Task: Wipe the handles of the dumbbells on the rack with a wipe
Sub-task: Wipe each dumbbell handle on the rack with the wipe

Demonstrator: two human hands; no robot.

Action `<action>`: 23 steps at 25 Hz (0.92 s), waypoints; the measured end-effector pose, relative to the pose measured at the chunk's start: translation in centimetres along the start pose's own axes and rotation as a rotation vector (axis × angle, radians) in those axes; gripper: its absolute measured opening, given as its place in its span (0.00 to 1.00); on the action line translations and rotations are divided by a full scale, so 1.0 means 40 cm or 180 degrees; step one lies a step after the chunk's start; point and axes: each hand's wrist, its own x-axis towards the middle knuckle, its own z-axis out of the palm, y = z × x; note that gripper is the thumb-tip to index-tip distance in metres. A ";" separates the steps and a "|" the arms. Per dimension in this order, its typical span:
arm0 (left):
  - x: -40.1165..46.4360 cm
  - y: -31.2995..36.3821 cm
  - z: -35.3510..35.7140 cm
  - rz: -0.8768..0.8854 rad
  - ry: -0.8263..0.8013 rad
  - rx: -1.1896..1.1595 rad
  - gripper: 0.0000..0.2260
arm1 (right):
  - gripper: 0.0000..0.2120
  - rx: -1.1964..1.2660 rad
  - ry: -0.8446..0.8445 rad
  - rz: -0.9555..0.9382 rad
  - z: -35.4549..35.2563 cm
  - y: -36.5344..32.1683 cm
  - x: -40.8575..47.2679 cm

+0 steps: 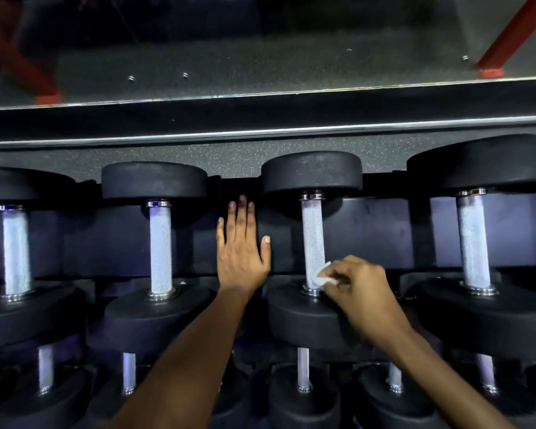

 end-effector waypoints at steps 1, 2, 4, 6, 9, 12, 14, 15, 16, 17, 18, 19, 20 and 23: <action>0.002 -0.001 -0.001 0.0012 -0.0005 -0.0004 0.31 | 0.05 0.0067 0.0364 -0.0044 -0.001 -0.005 0.040; 0.002 -0.002 -0.001 0.0022 -0.0010 -0.0017 0.31 | 0.05 0.0156 0.0791 -0.0126 -0.004 -0.016 0.094; -0.001 -0.004 0.000 0.0020 -0.0002 -0.0030 0.31 | 0.04 0.0097 0.1257 -0.0490 -0.005 -0.032 0.160; -0.002 -0.002 0.000 0.0020 -0.0011 -0.0032 0.30 | 0.05 -0.0257 0.0899 -0.0715 0.011 0.014 0.107; 0.001 -0.001 -0.001 0.0013 -0.0017 0.0009 0.31 | 0.06 -0.0457 -0.0069 -0.0857 0.013 0.055 0.004; 0.001 -0.003 0.000 0.0028 -0.0021 0.0008 0.31 | 0.08 -0.0589 0.0584 -0.1112 -0.021 -0.003 0.144; -0.001 -0.004 0.003 0.0023 -0.0010 0.0008 0.30 | 0.11 -0.1047 0.0737 -0.1619 -0.038 -0.012 0.171; -0.001 -0.005 0.004 0.0025 -0.0014 0.0000 0.30 | 0.13 -0.1331 0.0412 -0.2023 -0.037 0.017 0.140; -0.002 -0.004 0.004 0.0026 -0.0012 0.0002 0.30 | 0.14 -0.1528 -0.0124 -0.2440 -0.040 0.047 0.093; -0.001 -0.004 0.003 0.0018 -0.0008 0.0012 0.31 | 0.16 -0.1655 -0.0739 -0.2652 -0.051 0.069 0.058; 0.000 -0.004 0.003 0.0005 -0.0008 0.0018 0.31 | 0.18 -0.1769 -0.1110 -0.2732 -0.068 0.082 0.061; 0.001 -0.004 0.002 -0.0003 -0.0013 0.0012 0.31 | 0.18 -0.1926 -0.1195 -0.2677 -0.090 0.076 0.097; -0.001 -0.004 0.001 -0.0004 -0.0017 -0.0003 0.31 | 0.18 -0.2002 -0.0978 -0.2622 -0.103 0.064 0.142; -0.001 -0.003 0.002 0.0000 0.0005 -0.0024 0.31 | 0.16 -0.2049 -0.0253 -0.2712 -0.101 0.032 0.197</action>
